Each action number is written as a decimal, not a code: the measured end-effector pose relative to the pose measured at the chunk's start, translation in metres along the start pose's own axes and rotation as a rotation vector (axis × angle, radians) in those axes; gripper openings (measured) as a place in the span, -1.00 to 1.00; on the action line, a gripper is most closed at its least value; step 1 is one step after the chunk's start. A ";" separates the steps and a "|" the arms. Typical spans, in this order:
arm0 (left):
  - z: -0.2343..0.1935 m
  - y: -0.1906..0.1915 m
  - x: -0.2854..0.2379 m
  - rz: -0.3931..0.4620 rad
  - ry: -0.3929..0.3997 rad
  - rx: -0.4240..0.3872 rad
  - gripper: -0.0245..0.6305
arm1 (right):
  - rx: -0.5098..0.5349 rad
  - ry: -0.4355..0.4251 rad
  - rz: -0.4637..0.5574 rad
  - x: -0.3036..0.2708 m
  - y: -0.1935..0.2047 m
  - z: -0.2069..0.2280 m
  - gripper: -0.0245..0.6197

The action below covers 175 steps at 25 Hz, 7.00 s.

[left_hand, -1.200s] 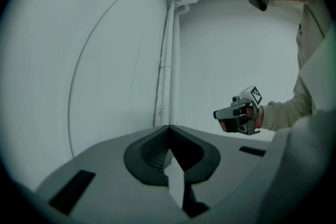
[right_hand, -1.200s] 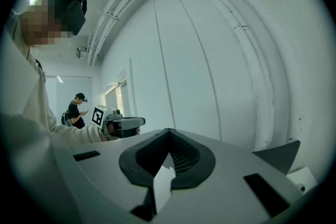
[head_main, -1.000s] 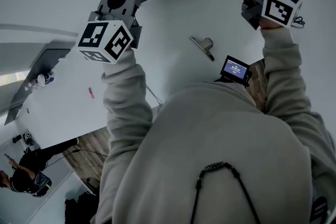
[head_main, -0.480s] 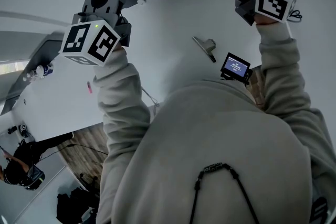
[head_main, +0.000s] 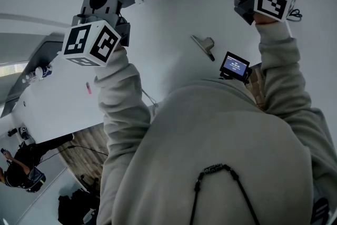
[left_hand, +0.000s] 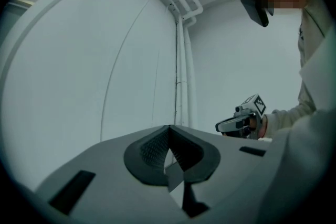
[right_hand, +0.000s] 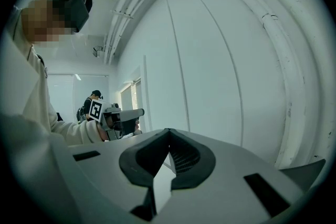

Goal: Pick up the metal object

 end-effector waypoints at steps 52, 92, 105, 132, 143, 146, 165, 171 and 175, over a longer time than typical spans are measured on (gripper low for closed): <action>0.005 0.154 -0.060 -0.250 0.100 0.166 -0.92 | -0.208 0.034 -0.149 -0.031 0.143 0.044 -0.86; 0.032 0.312 -0.103 -0.478 0.176 0.345 -0.92 | -0.426 0.002 -0.412 -0.058 0.326 0.073 -0.86; 0.056 0.373 -0.105 -0.580 0.219 0.390 -0.92 | -0.483 0.014 -0.498 -0.057 0.388 0.074 -0.86; 0.068 0.436 -0.099 -0.649 0.221 0.427 -0.91 | -0.677 -0.043 -0.710 -0.074 0.517 0.058 -0.29; 0.060 0.429 -0.092 -0.638 0.198 0.422 -0.91 | -0.721 -0.074 -0.741 -0.091 0.535 0.046 -0.29; 0.060 0.417 -0.090 -0.605 0.211 0.434 -0.91 | -0.738 -0.080 -0.755 -0.091 0.532 0.045 -0.58; 0.065 0.405 -0.084 -0.600 0.195 0.410 -0.91 | -0.728 -0.096 -0.682 -0.074 0.497 0.059 -0.60; 0.062 0.380 -0.081 -0.584 0.187 0.373 -0.91 | -0.679 -0.078 -0.625 -0.069 0.458 0.071 -0.60; 0.056 0.360 -0.075 -0.552 0.172 0.340 -0.92 | -0.632 -0.070 -0.584 -0.071 0.429 0.072 -0.61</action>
Point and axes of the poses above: the fingertips, and each gripper's own axes: x backward along the fingers, z to its right, y out of its underside, the point moved 7 cm from there along x, backward along the fingers, and after that the axes turned 9 degrees about -z, right-handed, at the moved point
